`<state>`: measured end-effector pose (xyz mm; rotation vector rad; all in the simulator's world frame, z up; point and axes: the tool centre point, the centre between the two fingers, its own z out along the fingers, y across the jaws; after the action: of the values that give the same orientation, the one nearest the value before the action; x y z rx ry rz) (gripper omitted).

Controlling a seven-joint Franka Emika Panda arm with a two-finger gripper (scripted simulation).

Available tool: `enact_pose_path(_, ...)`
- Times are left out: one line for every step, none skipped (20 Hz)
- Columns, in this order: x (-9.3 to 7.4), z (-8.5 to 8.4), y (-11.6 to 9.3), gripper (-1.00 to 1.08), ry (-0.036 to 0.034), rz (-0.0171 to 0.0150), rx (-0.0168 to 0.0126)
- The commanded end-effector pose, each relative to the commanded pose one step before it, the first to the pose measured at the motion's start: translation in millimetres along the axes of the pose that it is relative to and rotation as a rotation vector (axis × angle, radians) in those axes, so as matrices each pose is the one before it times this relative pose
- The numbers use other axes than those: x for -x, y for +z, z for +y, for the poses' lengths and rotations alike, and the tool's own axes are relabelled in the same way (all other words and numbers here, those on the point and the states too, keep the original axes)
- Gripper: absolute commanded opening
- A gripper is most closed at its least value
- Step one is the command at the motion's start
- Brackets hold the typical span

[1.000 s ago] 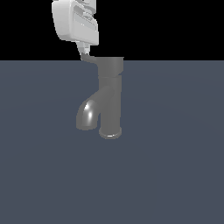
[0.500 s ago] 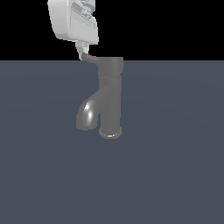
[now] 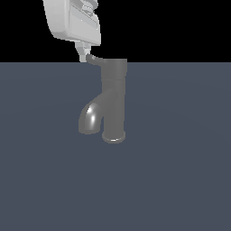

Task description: Turn on the faucet by rotating a designated handle.

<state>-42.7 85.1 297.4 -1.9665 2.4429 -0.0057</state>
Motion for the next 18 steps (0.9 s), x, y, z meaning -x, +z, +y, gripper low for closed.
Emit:
enact_pose_path(-9.92,5.61,-0.17,-1.00,0.01128,0.00266,0.00385)
enact_pose_path(-1.08,2.37,0.04,-1.00,-0.00025,-0.00010,0.00041)
enact_pose_path(-1.17,2.45,-0.14,-1.00,0.00000,0.00000,0.00000)
enact_pose_path(-1.09,2.38,0.04,-1.00,-0.00024,-0.00010,0.00041)
enact_pose_path(-1.10,2.39,0.04,-1.00,-0.00023,-0.00010,0.00042)
enact_pose_path(-1.18,2.48,-0.15,-1.00,0.00000,0.00000,0.00000)
enact_pose_path(-1.11,2.41,0.03,-1.00,-0.00021,-0.00010,0.00043)
enact_pose_path(-1.13,2.41,0.03,-1.00,-0.00019,-0.00010,0.00044)
enact_pose_path(0.00,0.00,0.00,-1.00,0.00000,0.00000,0.00000)
enact_pose_path(9.08,-0.02,0.22,-1.00,-0.01497,-0.00001,-0.00243)
enact_pose_path(-4.27,1.08,0.00,-1.00,0.00083,-0.00002,0.00016)
enact_pose_path(-4.28,1.09,0.00,-1.00,0.00083,-0.00002,0.00016)
enact_pose_path(-4.30,1.09,0.00,-1.00,0.00083,-0.00002,0.00016)
enact_pose_path(-4.31,1.10,-0.01,-1.00,0.00083,-0.00002,0.00016)
enact_pose_path(-4.33,1.10,-0.01,-1.00,0.00083,-0.00001,0.00016)
enact_pose_path(-4.35,1.11,-0.01,-1.00,0.00083,-0.00001,0.00016)
enact_pose_path(-4.42,1.08,0.00,-1.00,0.00096,-0.00001,0.00018)
enact_pose_path(-4.38,1.11,-0.01,-1.00,0.00083,-0.00001,0.00015)
